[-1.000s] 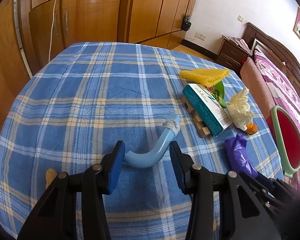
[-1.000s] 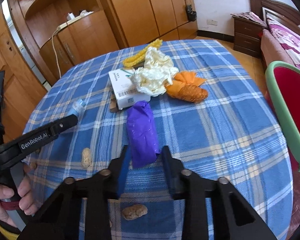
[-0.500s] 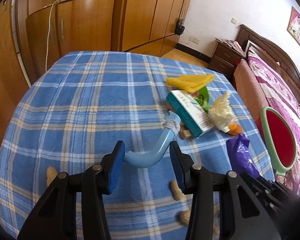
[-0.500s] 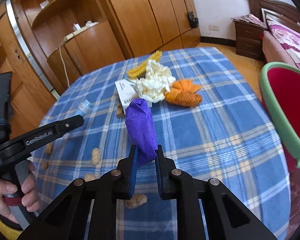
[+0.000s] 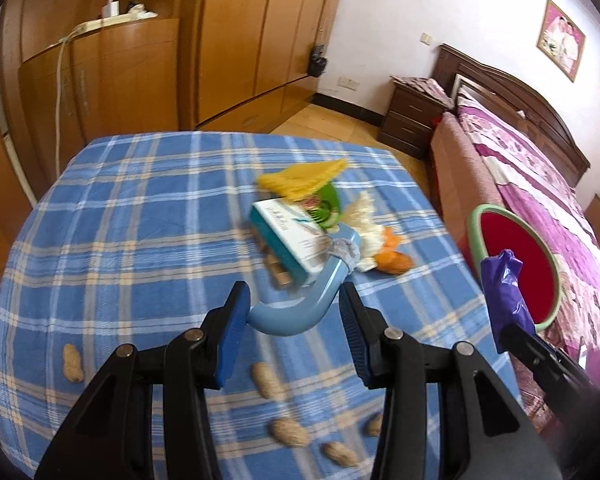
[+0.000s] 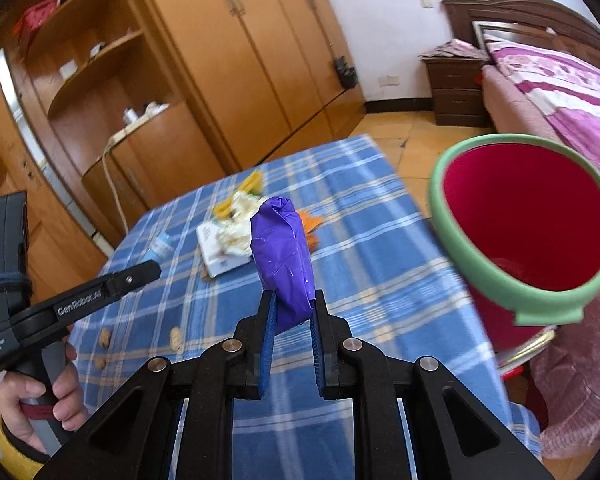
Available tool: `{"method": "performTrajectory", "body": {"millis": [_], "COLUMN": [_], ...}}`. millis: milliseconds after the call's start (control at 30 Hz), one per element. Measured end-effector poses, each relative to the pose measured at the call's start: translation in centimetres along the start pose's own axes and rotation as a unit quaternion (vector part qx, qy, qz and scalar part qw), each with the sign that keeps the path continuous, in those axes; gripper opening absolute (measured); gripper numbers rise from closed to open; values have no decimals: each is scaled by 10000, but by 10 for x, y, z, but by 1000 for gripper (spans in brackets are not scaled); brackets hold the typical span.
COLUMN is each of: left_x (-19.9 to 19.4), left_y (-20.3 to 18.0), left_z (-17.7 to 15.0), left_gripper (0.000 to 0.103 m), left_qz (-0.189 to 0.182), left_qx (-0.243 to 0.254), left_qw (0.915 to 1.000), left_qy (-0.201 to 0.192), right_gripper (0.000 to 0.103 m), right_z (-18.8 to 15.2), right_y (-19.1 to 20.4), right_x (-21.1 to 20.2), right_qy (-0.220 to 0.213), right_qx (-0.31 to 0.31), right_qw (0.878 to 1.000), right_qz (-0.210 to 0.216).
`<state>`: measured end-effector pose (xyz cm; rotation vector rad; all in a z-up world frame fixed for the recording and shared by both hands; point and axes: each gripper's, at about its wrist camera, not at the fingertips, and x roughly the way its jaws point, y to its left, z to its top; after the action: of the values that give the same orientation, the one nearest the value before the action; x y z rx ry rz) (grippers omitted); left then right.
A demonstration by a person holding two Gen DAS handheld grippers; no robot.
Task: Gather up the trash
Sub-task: 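Carry the tube and purple bag over the red bucket with both tools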
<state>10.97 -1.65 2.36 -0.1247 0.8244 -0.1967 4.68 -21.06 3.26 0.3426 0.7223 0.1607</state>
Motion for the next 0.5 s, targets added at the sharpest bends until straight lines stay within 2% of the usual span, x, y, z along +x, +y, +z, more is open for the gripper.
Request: {"method": "performTrajectory", "body": {"millis": [500], "left_x": [16], "left_y": [-87], "left_z": [12], "left_gripper": [46], "left_qz": [-739], "left_qx": [671], "left_qw": [9948], "left_qy": [176], "right_gripper": [16], "right_z": [11], "right_y": [-65], "right_x": [-43], "right_qy": [-570], "right_qx": [641], "right_qw": [9941], "right_qz": [-666]}}
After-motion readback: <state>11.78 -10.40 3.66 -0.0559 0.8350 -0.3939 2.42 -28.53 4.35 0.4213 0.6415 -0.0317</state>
